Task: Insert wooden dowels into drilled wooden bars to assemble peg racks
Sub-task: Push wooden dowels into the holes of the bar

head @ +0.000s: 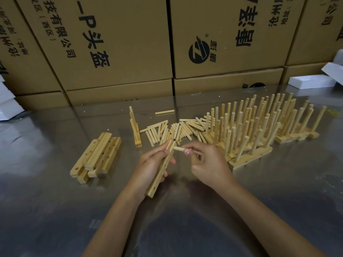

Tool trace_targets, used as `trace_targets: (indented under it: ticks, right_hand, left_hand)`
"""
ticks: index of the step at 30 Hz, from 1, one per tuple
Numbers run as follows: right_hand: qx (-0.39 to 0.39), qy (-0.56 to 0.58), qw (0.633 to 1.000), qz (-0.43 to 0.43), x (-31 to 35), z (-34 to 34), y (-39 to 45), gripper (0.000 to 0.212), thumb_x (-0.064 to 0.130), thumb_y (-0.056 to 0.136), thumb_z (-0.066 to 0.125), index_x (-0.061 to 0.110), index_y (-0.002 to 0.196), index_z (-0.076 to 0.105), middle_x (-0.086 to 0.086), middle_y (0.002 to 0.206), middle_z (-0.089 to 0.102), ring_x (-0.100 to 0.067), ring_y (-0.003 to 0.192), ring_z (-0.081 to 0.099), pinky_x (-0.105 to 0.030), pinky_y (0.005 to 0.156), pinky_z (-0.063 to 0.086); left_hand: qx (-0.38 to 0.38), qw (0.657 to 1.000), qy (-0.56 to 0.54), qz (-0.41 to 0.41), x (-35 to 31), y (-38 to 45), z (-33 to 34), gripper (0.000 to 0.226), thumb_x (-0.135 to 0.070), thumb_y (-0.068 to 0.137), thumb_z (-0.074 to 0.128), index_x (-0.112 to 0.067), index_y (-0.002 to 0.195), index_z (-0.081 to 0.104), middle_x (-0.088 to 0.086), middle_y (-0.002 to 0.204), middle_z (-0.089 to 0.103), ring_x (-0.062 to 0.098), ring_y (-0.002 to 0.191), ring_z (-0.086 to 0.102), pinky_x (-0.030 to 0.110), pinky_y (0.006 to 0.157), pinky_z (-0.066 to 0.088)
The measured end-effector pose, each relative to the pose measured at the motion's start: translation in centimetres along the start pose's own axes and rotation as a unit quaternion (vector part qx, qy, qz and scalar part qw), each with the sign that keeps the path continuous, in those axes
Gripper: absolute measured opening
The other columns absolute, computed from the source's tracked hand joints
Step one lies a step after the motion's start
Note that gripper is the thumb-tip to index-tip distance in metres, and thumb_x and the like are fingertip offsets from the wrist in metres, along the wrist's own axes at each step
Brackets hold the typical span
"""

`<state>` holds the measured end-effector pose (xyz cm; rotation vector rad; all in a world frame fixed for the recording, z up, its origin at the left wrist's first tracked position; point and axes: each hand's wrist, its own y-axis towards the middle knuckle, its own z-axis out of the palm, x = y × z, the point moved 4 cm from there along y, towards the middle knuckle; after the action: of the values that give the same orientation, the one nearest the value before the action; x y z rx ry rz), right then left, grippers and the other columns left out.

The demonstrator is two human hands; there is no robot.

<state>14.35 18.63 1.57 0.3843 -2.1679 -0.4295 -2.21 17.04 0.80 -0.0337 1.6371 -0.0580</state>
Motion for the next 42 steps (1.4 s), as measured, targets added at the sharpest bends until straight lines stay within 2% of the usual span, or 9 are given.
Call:
trace_targets:
  ticks: [5,12,16,19,26,30,32,39,42]
  right_hand:
    - [-0.038,0.05,0.997,0.038,-0.6,-0.3,0.3,0.045,0.025,0.086,0.075,0.03,0.127,0.056,0.018,0.091,0.06,-0.001,0.079,0.058,-0.017,0.069,0.048]
    - [0.054,-0.261,0.964,-0.015,-1.6,0.6,-0.2,0.028,0.028,0.094,0.059,0.014,0.117,0.068,0.002,0.122,0.052,-0.017,0.12,0.038,-0.034,0.102,0.039]
    - [0.076,-0.205,0.976,-0.012,-0.7,1.0,-0.5,0.008,0.017,0.089,0.061,0.023,0.088,0.066,0.009,0.102,0.057,-0.011,0.104,0.043,-0.031,0.094,0.04]
    - [0.066,-0.159,0.985,-0.007,-0.2,1.3,-0.8,0.018,0.015,0.086,0.064,0.026,0.09,0.051,0.012,0.087,0.053,-0.01,0.09,0.047,-0.03,0.09,0.04]
    - [0.072,-0.19,0.979,0.004,-0.7,1.7,-0.9,0.005,0.027,0.092,0.062,0.028,0.093,0.067,0.01,0.097,0.057,-0.011,0.103,0.046,-0.032,0.095,0.039]
    - [0.1,0.045,0.994,-0.018,0.8,2.6,-1.5,0.01,0.02,0.094,0.061,0.029,0.09,0.059,0.015,0.078,0.061,-0.002,0.073,0.057,-0.018,0.062,0.044]
    - [0.092,0.088,0.991,-0.044,1.6,2.9,-1.8,0.008,0.022,0.093,0.061,0.03,0.091,0.06,0.016,0.073,0.06,-0.005,0.064,0.057,-0.019,0.054,0.043]
    - [0.073,0.068,0.99,-0.101,2.3,2.3,-1.8,0.007,0.017,0.092,0.063,0.022,0.094,0.067,0.02,0.075,0.061,-0.005,0.066,0.058,-0.011,0.057,0.036]
    - [0.066,0.052,0.99,-0.115,2.6,1.9,-1.8,0.011,0.013,0.093,0.06,0.018,0.097,0.069,0.013,0.086,0.066,-0.01,0.073,0.061,-0.021,0.063,0.046]
  left_hand:
    - [-0.063,0.996,-0.066,-0.012,-0.1,0.2,-0.4,0.025,-0.021,0.103,0.049,-0.038,0.113,0.066,0.0,0.078,0.074,0.011,0.047,0.051,0.023,0.045,0.042]
    - [-0.143,0.982,-0.119,-0.045,0.5,0.6,-2.9,0.024,-0.02,0.104,0.045,-0.031,0.116,0.063,0.004,0.082,0.072,0.012,0.046,0.049,0.023,0.044,0.04]
    - [-0.137,0.982,-0.117,-0.052,0.6,0.7,-2.7,0.023,-0.02,0.103,0.046,-0.033,0.107,0.064,0.003,0.079,0.074,0.013,0.047,0.05,0.024,0.046,0.04]
    - [-0.133,0.981,-0.126,-0.056,0.7,0.7,-2.6,0.023,-0.02,0.103,0.046,-0.034,0.104,0.065,0.001,0.076,0.074,0.011,0.045,0.051,0.024,0.044,0.041]
    - [-0.129,0.979,-0.144,-0.061,0.6,0.7,-2.6,0.023,-0.022,0.103,0.047,-0.034,0.111,0.064,0.002,0.08,0.074,0.011,0.046,0.051,0.021,0.041,0.042]
    - [-0.097,0.98,-0.162,-0.063,0.6,0.6,-2.0,0.023,-0.021,0.103,0.046,-0.032,0.106,0.066,0.001,0.08,0.074,0.01,0.047,0.051,0.021,0.041,0.041]
    - [-0.07,0.979,-0.177,-0.072,0.7,0.5,-1.3,0.025,-0.022,0.103,0.047,-0.031,0.105,0.07,0.0,0.08,0.073,0.01,0.051,0.052,0.021,0.044,0.041]
    - [-0.062,0.981,-0.171,-0.063,0.8,0.6,-0.6,0.026,-0.023,0.102,0.048,-0.029,0.118,0.067,0.002,0.079,0.069,0.013,0.055,0.046,0.021,0.044,0.037]
    - [-0.052,0.982,-0.173,-0.055,0.8,0.6,-0.3,0.028,-0.022,0.102,0.05,-0.027,0.124,0.067,0.002,0.074,0.067,0.013,0.053,0.046,0.022,0.044,0.036]
